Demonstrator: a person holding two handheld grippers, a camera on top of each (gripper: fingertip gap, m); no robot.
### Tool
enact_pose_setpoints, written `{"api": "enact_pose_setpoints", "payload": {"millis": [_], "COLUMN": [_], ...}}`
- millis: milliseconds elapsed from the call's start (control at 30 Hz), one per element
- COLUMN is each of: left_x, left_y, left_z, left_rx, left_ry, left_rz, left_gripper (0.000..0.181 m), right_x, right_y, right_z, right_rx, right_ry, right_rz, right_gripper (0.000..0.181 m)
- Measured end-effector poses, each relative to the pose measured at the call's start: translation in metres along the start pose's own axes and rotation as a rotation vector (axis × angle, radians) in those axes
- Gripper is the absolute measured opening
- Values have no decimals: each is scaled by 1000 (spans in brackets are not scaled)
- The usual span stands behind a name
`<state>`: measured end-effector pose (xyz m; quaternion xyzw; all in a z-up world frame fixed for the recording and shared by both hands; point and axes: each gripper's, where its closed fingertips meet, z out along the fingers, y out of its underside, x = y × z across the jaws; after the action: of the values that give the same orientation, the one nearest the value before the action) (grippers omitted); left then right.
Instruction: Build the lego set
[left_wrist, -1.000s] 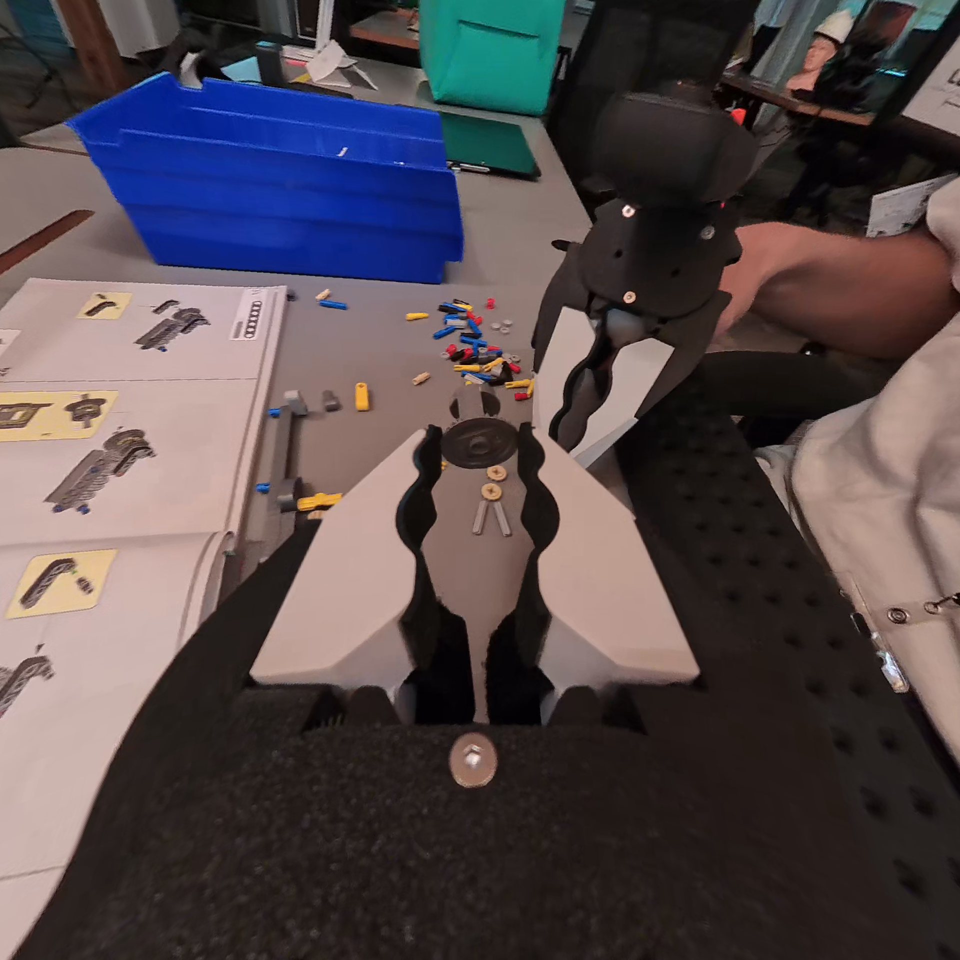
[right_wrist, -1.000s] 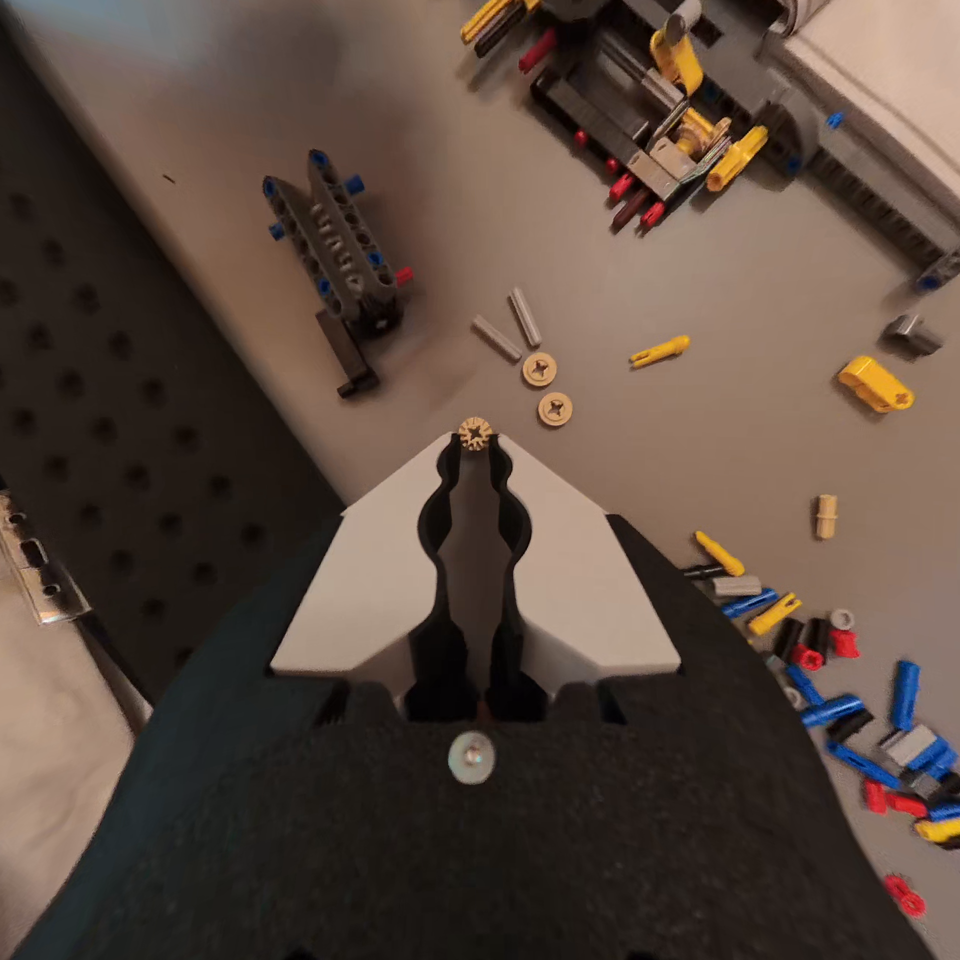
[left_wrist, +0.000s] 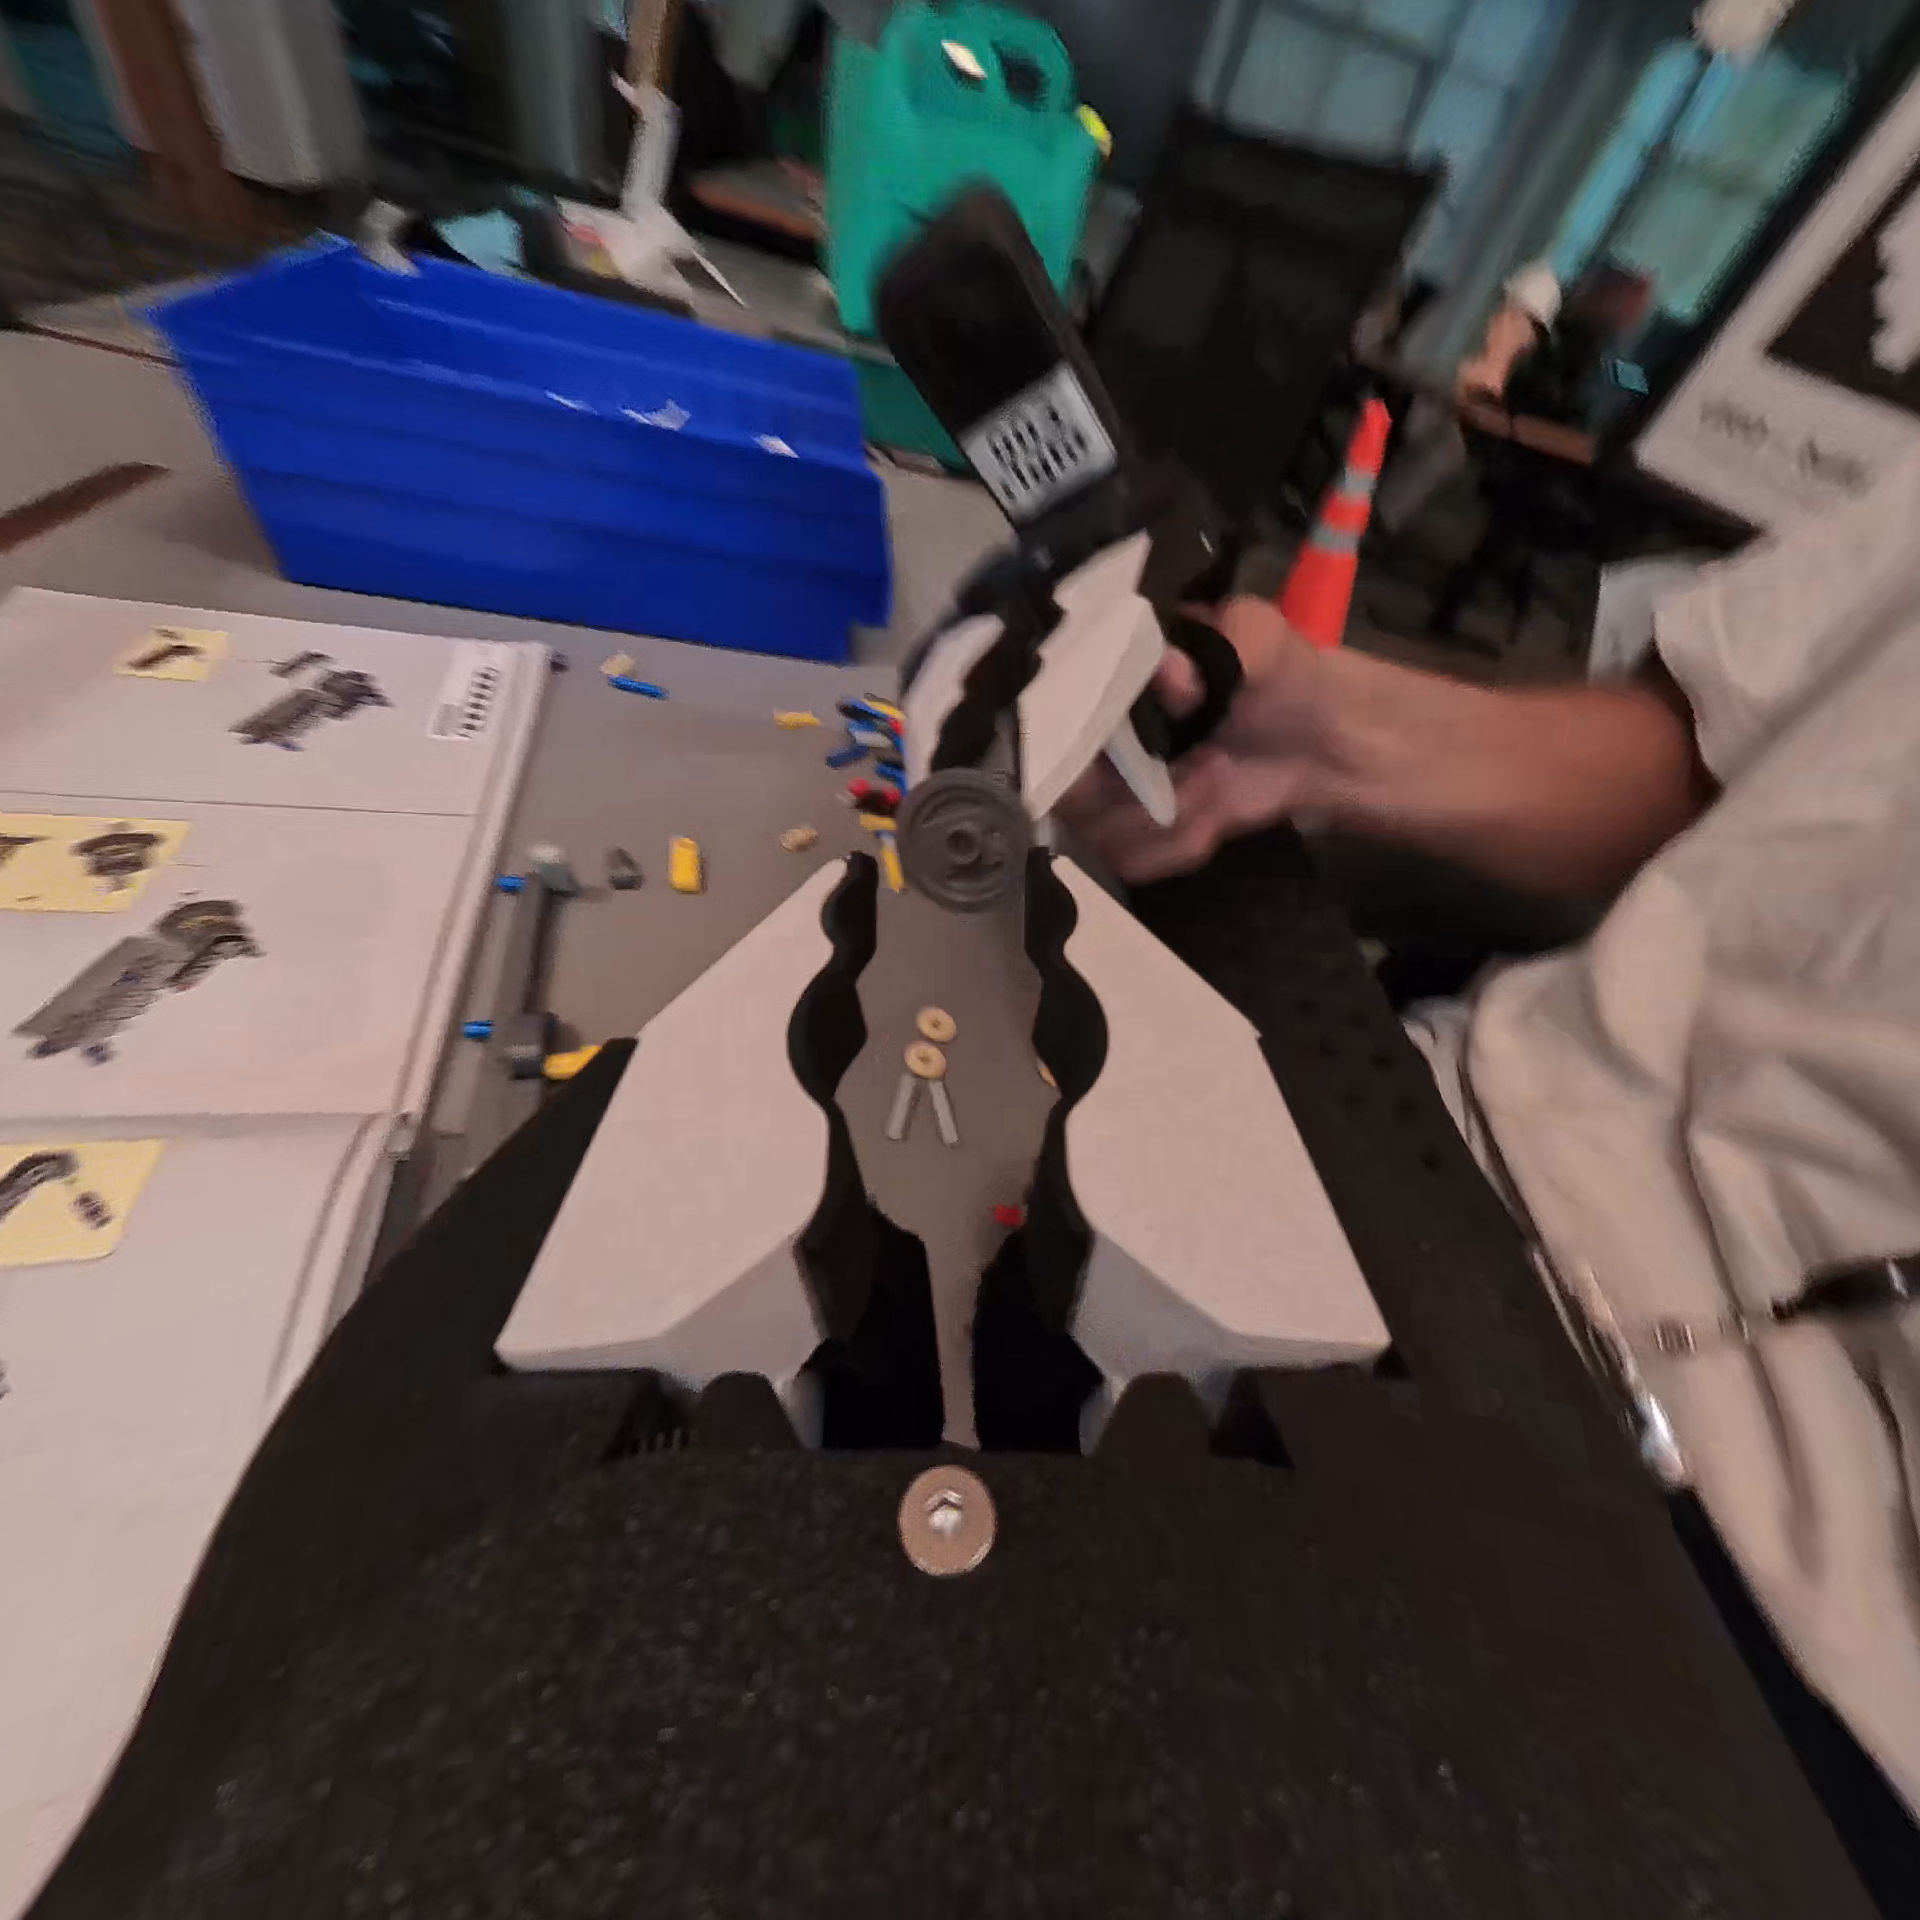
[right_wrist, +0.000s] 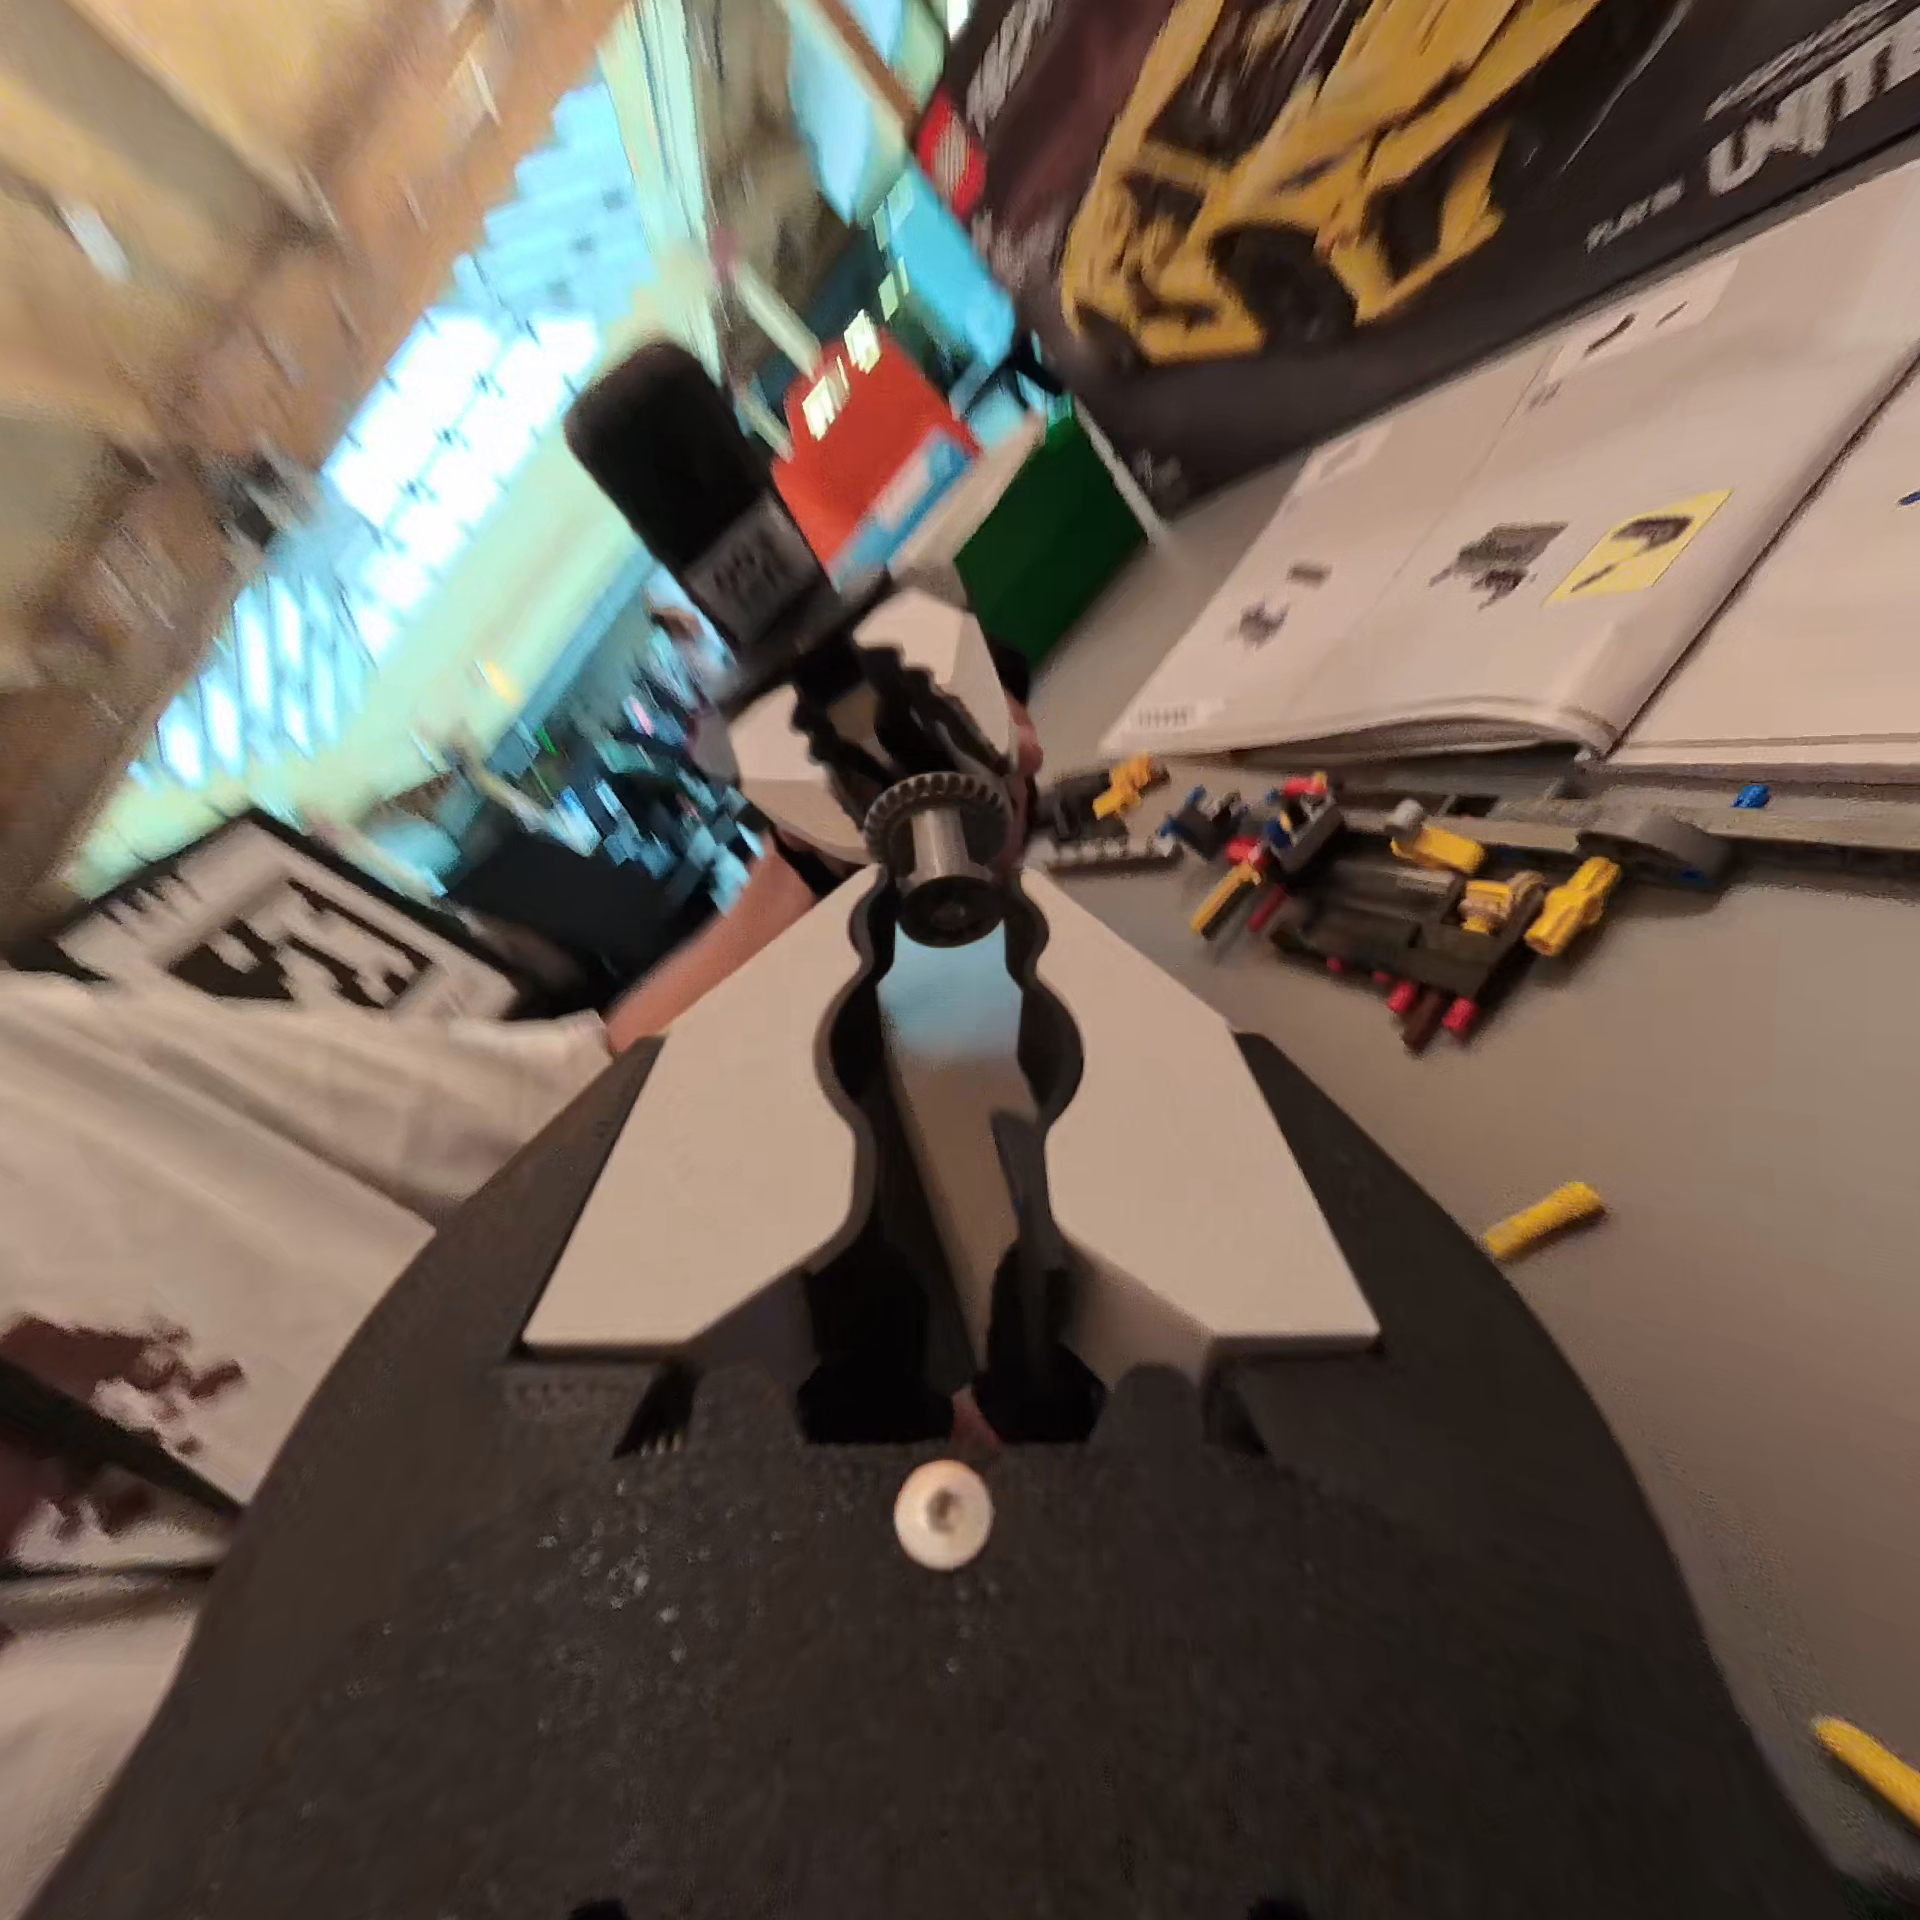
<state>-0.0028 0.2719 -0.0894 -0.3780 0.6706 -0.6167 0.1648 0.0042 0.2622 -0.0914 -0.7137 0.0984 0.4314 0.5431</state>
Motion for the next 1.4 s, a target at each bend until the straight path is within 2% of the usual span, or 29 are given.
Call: {"api": "enact_pose_setpoints", "payload": {"millis": [100, 200, 500, 733, 900, 1067, 1167, 1267, 1333, 1400], "left_x": [-15, -12, -9, -13, -20, -18, -10, 1, 4, 3], "left_y": [-13, -14, -9, -36, -41, -49, -58, -67, -73, -77], "left_z": [-6, -1, 5, 5, 2, -5, -16, -30, -40, -48], "left_rx": [96, 129, 111, 334, 431, 499, 585, 657, 694, 721], "left_ry": [-41, 4, 43, 68, 27, 17, 29, 41, 39, 13], "left_rz": [-92, -181, -247, -442, -485, -485, -457, -402, -356, -311], "left_gripper": [27, 25, 20, 18, 8, 7, 8, 7, 7, 7], "right_x": [-2, 4, 8, -1, -3, -11, -26, -43, -48, -36], "right_y": [-22, -27, -28, -44, -52, -58, -61, -63, -61, -48], "right_z": [-3, 0, 8, 11, 18, 23, 31, 32, 25, 16], "right_rx": [212, 295, 205, 289, 292, 250, 195, 153, 119, 19], "right_ry": [-119, -130, -13, -42, -54, -86, -137, -156, -132, -14], "right_rz": [174, 227, 132, 163, 163, 149, 88, -58, -163, -301], "right_gripper": [19, 19, 20, 20, 19, 19, 20, 25, 26, 27]}}
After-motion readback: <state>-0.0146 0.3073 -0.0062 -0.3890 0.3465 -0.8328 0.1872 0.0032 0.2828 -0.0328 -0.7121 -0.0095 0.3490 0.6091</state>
